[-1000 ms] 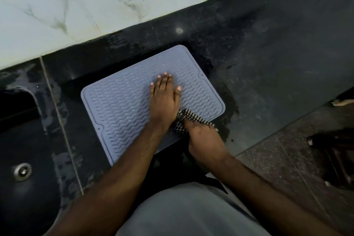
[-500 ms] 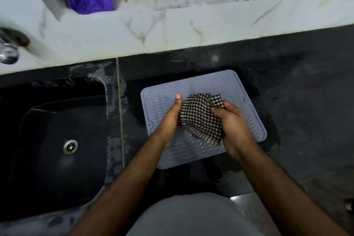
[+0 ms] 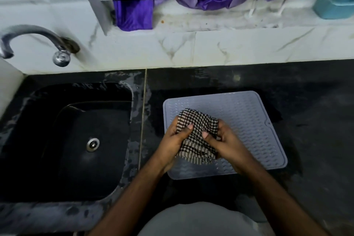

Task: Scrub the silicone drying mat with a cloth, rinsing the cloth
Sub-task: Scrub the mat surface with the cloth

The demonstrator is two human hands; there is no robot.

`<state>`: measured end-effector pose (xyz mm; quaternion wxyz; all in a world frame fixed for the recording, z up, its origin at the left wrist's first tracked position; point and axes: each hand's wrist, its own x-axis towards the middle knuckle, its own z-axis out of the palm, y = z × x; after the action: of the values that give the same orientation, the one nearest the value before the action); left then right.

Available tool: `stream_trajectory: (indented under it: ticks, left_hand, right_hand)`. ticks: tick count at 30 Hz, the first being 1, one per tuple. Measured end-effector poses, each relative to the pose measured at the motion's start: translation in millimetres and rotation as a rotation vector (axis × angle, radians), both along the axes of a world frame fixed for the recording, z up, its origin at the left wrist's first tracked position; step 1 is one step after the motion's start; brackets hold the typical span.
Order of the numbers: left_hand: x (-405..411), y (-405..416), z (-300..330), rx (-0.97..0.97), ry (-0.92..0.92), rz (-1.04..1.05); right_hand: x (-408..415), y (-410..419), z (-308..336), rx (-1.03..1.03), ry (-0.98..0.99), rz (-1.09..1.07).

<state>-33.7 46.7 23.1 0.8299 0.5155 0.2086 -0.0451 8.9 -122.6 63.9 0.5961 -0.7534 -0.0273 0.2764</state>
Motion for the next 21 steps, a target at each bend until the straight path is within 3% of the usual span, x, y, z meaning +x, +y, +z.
stream_trajectory:
  ticks: [4,10,13,18,21]
  left_hand:
    - [-15.5,6.6,-2.8,-0.039,-0.04,0.019]
    - [-18.0,12.9,5.9,-0.074,0.026,0.05]
    - [-16.3,17.3,3.2,0.23,-0.02,0.031]
    - [-13.2,24.4,5.8,0.954,-0.17,-0.042]
    - [-7.8,23.5,15.9,0.951,-0.265,-0.036]
  right_hand:
    - [-0.3,1.2,-8.1,0.199,0.078,-0.072]
    - [3.4,-5.7,-15.9,0.109,-0.156,0.19]
    - [-0.5,-9.0,-17.4,0.039,-0.201,0.264]
    - [-8.9,-7.5,-23.5,-0.116,-0.368,0.188]
    - [-12.7,-7.7,-24.7,-0.275,-0.491,0.192]
